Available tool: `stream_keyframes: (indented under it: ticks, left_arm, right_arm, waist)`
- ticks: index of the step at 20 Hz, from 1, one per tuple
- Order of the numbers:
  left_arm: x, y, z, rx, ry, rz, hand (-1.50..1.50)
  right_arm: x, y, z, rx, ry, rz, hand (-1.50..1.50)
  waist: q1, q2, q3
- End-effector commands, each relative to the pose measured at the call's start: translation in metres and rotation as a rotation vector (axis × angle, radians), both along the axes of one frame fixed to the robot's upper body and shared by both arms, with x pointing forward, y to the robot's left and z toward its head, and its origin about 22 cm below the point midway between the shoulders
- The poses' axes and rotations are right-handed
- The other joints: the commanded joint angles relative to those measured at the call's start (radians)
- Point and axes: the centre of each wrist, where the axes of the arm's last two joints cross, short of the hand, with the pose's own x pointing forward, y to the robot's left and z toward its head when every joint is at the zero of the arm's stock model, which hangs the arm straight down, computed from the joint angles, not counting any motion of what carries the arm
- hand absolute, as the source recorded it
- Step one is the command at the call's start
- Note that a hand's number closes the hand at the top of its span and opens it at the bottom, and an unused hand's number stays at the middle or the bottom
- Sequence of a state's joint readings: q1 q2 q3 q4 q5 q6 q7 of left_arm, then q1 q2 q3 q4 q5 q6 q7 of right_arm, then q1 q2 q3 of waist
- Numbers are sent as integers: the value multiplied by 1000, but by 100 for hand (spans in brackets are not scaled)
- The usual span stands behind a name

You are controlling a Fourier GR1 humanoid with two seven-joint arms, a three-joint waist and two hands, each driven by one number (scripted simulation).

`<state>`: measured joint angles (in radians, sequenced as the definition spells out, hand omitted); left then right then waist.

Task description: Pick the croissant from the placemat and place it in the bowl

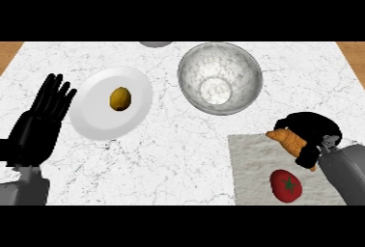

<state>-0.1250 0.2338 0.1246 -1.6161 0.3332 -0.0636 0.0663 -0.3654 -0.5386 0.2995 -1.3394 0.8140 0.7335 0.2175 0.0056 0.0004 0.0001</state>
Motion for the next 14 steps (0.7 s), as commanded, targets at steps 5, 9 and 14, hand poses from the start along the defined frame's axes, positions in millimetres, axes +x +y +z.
stream_keyframes:
  ticks: [5,9,14]
  left_arm:
    - [8,-16,-8,6,-1,-7,0]
    - [-7,4,5,4,12,-14,0]
    - [7,-2,-4,6,2,25,0]
  right_arm:
    - [6,-3,-27,-71,-21,176,150]
    - [17,37,-5,-81,-57,197,150]
    - [-27,105,-12,158,-130,353,150]
  waist:
    - [2,2,0]
    - [4,-1,0]
    - [-24,-6,-1]
